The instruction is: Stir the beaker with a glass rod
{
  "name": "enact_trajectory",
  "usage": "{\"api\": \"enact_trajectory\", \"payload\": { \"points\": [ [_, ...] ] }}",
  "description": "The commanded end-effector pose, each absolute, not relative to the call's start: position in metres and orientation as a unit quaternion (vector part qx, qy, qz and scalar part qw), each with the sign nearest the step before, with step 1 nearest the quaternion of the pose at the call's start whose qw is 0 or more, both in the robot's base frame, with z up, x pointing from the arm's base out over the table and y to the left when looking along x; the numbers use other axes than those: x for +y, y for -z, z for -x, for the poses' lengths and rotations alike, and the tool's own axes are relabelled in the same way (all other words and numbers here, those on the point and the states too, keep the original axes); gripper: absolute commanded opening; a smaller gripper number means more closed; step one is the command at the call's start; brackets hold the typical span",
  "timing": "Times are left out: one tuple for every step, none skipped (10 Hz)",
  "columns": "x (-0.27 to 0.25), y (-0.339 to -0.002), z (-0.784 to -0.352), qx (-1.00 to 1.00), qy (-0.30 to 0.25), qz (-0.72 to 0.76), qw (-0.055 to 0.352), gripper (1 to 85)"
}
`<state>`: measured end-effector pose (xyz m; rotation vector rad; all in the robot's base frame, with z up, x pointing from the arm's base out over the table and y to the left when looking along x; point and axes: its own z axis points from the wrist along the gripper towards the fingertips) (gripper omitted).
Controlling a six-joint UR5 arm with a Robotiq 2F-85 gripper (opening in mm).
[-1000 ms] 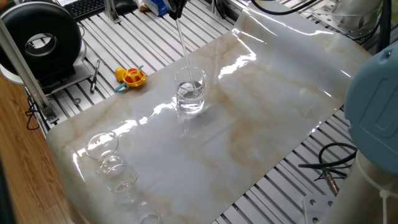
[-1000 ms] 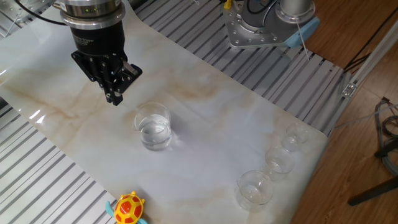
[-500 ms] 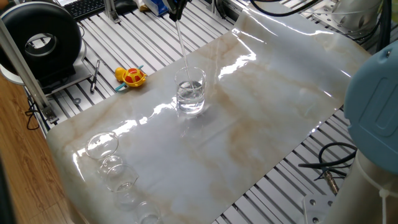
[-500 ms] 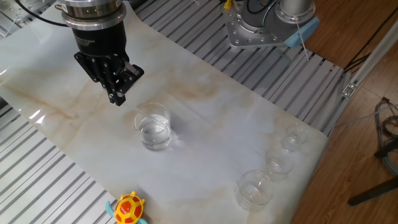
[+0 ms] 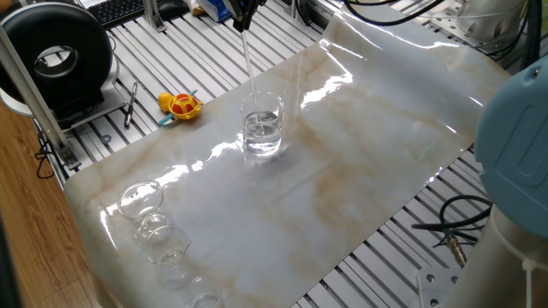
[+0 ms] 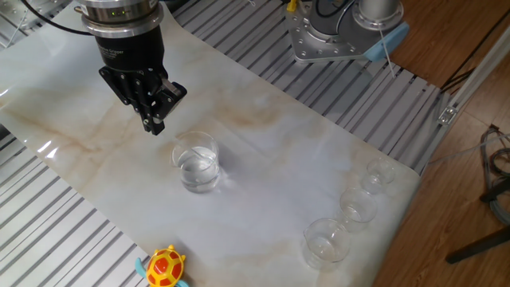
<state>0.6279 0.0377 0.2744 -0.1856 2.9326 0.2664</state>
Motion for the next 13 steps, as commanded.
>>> {"api": "enact_trajectory", "payload": {
  "points": [
    [0.0389,-0.2749,-0.6281,0.988,-0.096,0.065,0.097,1.0],
    [0.0385,-0.2738,-0.6292,0.988,-0.096,0.067,0.098,1.0],
    [0.0377,-0.2735,-0.6298,0.988,-0.094,0.068,0.099,1.0],
    [0.0365,-0.2732,-0.6299,0.988,-0.092,0.07,0.099,1.0],
    [0.0365,-0.2732,-0.6299,0.988,-0.092,0.07,0.099,1.0],
    [0.035,-0.2729,-0.6299,0.988,-0.089,0.073,0.099,1.0],
    [0.0339,-0.2726,-0.6299,0.988,-0.086,0.075,0.099,1.0],
    [0.0329,-0.2723,-0.63,0.989,-0.084,0.078,0.099,1.0],
    [0.0328,-0.272,-0.6297,0.989,-0.083,0.077,0.098,1.0],
    [0.0329,-0.2716,-0.6296,0.989,-0.083,0.08,0.098,1.0],
    [0.0302,-0.2709,-0.6298,0.989,-0.077,0.083,0.097,1.0],
    [0.0295,-0.2706,-0.6291,0.989,-0.076,0.084,0.096,1.0],
    [0.0292,-0.2704,-0.6285,0.989,-0.075,0.087,0.094,1.0]
  ]
}}
